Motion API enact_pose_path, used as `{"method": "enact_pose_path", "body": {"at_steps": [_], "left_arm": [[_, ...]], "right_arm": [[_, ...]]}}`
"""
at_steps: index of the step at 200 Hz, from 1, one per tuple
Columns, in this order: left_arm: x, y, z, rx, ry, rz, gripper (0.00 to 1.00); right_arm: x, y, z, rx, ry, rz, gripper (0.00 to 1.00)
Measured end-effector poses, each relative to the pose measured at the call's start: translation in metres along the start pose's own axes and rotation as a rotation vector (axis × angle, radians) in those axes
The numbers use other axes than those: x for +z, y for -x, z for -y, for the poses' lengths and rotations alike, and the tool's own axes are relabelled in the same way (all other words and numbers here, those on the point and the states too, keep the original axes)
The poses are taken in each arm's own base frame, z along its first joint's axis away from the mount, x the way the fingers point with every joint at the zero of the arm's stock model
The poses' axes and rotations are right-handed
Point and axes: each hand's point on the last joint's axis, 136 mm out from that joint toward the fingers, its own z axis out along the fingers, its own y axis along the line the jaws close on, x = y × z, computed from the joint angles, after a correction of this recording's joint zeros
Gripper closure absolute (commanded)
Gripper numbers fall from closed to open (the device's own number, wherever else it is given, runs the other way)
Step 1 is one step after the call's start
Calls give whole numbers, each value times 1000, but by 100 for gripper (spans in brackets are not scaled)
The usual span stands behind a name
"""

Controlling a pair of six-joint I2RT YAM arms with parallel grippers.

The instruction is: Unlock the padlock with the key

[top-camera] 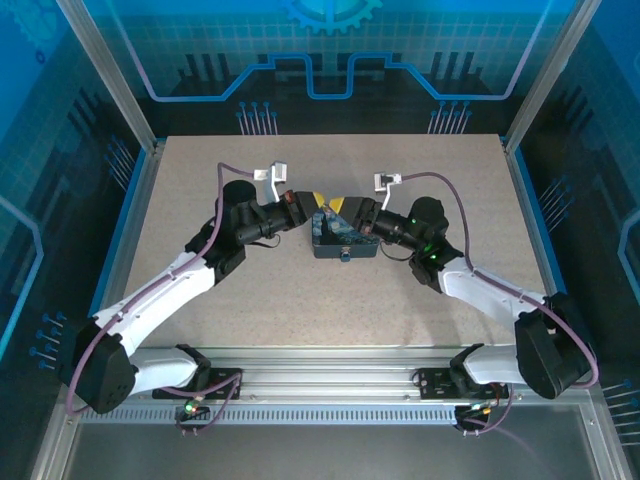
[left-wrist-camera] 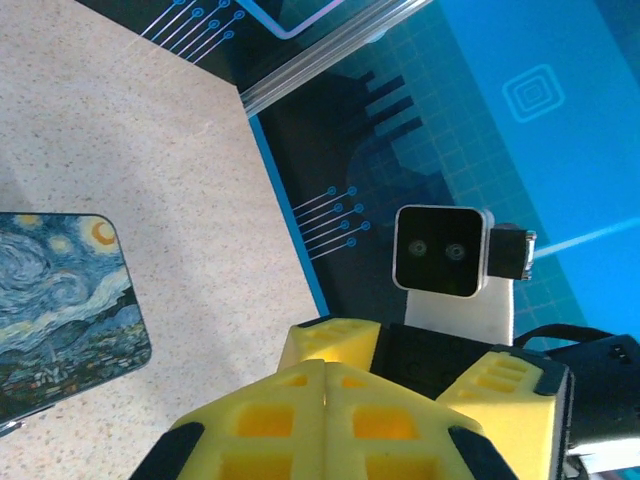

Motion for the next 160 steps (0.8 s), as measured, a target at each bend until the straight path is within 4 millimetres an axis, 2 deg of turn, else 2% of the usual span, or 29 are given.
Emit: {"method": "enact_pose_path", "body": {"at_steps": [61,138,160], "left_arm": [[0,3,2,-17,-21,22,100],[0,4,3,-28,-37,39,100],[0,5,4,-27,-40,41,100]], "right_arm": [[3,-1,-4,26,38,-12,71],[7,-6,2,47,47,-43,73],[7,-7,1,45,53,-44,80]]}}
